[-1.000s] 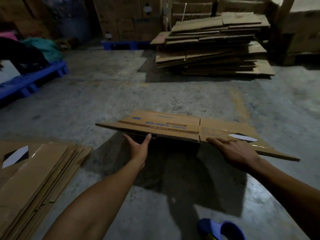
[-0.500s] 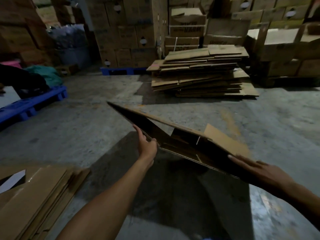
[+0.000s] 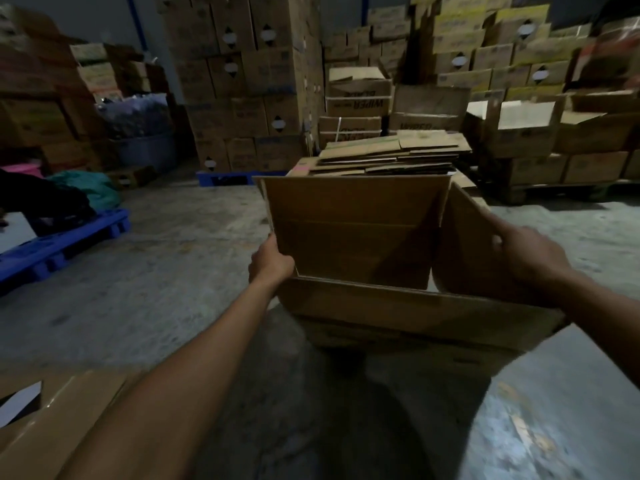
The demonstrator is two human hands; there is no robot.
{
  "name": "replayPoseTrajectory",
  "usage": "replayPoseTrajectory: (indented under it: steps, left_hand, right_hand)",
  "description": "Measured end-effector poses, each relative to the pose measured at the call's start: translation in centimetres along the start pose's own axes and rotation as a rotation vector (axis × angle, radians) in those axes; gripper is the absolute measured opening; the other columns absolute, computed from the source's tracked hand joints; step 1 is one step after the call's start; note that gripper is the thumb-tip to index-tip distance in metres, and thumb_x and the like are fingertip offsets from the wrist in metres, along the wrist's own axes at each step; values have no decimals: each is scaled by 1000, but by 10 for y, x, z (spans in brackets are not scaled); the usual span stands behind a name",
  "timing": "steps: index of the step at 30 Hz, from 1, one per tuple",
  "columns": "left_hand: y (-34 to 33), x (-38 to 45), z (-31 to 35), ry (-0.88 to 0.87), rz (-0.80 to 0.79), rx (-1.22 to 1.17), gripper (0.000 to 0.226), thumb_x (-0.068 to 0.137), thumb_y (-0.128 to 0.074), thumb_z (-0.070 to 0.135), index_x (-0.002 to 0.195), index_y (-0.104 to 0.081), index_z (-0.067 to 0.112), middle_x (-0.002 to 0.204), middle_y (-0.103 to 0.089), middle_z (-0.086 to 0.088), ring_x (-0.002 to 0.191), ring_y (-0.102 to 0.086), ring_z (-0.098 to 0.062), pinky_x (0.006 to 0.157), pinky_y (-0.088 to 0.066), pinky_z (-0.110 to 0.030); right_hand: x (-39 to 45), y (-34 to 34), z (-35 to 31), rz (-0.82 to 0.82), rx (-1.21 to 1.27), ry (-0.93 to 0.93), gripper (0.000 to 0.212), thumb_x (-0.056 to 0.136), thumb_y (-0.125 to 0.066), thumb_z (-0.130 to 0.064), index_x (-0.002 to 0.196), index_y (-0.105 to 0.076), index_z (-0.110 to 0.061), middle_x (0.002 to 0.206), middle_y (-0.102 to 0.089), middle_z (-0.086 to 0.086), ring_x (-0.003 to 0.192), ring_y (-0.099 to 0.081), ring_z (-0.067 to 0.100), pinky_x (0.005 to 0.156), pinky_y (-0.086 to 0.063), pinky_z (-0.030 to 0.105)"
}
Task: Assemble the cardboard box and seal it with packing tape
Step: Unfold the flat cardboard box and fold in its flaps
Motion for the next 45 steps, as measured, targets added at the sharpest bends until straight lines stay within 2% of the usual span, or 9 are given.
replayPoseTrajectory:
  steps: [4,8,11,18,22,26,31,38,45]
  left_hand:
    - [32,14,27,-45,-144,200,39,86,-60,12,123,-58,23,115,-64,-9,103,-61,-30,91,-53,-47]
    - [36,9,34,-51,-320,422,31,87,-59,8,117,-63,11,113,-65,-12,104,-62,-28,94,-53,-45]
    - [30,5,33,-82,-421,532,30,90,-60,14,119,-62,9,118,-65,-13,107,-63,-27,96,-52,-43]
    - [8,-8,19,20,-787,689,131,49,-55,95,155,-15,29,162,-19,-8,144,-28,-34,116,-23,-55]
    - [8,-28,8,228,-1021,587,145,35,-78,81,153,-20,21,157,-27,-14,139,-36,-36,115,-29,-51]
    - [-3,-49,-18,145,-1113,642,99,76,-51,69,155,-5,30,163,-4,-10,145,-23,-35,110,-29,-37]
    - [-16,-73,-12,-156,-1114,658,93,77,-37,80,153,-5,38,164,1,-3,149,-10,-28,119,-13,-48]
    - [-23,-133,78,-382,-1116,309,74,79,-39,76,145,-35,42,153,-38,7,134,-43,-19,111,-35,-49]
    - [-74,-184,116,-987,-861,470,63,96,-54,14,149,-30,38,124,-64,-2,92,-63,-7,81,-56,-33]
  right_hand:
    - [26,18,-2,-129,70,-189,62,97,-44,-15,148,-22,-42,114,-57,18,87,-58,28,72,-53,43]
    - [29,2,1,-259,109,-342,37,91,-52,-6,128,-52,-13,86,-54,10,80,-55,26,77,-50,42]
    - [22,-15,10,-250,79,-389,45,90,-53,-10,132,-47,-23,89,-56,10,86,-60,30,82,-53,48]
    - [15,-12,-7,-238,333,-389,51,100,-37,-40,145,-36,-15,121,-56,24,103,-56,36,80,-44,43]
    - [9,-8,-19,-252,357,-373,54,101,-28,-45,147,-34,-18,138,-48,24,126,-46,39,100,-38,49]
    - [12,-9,-35,-271,330,-365,54,102,-29,-41,149,-31,-14,145,-41,22,132,-40,38,106,-34,49]
    - [11,-10,-41,-281,211,-381,54,99,-41,-34,149,-28,-17,134,-51,21,117,-53,37,89,-45,46]
    - [9,-12,-42,-339,120,-318,61,91,-56,-16,146,-29,-17,130,-51,21,114,-53,37,86,-45,42]
    - [6,2,-29,-408,510,-444,49,97,-41,-7,142,-42,-27,109,-55,13,91,-59,30,63,-48,37]
Point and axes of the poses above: each hand's wrist, its own x-axis towards the middle knuckle, its own y-axis out of the back of the hand, z = x × y, the point moved 6 cm from there along x, towards the middle knuckle
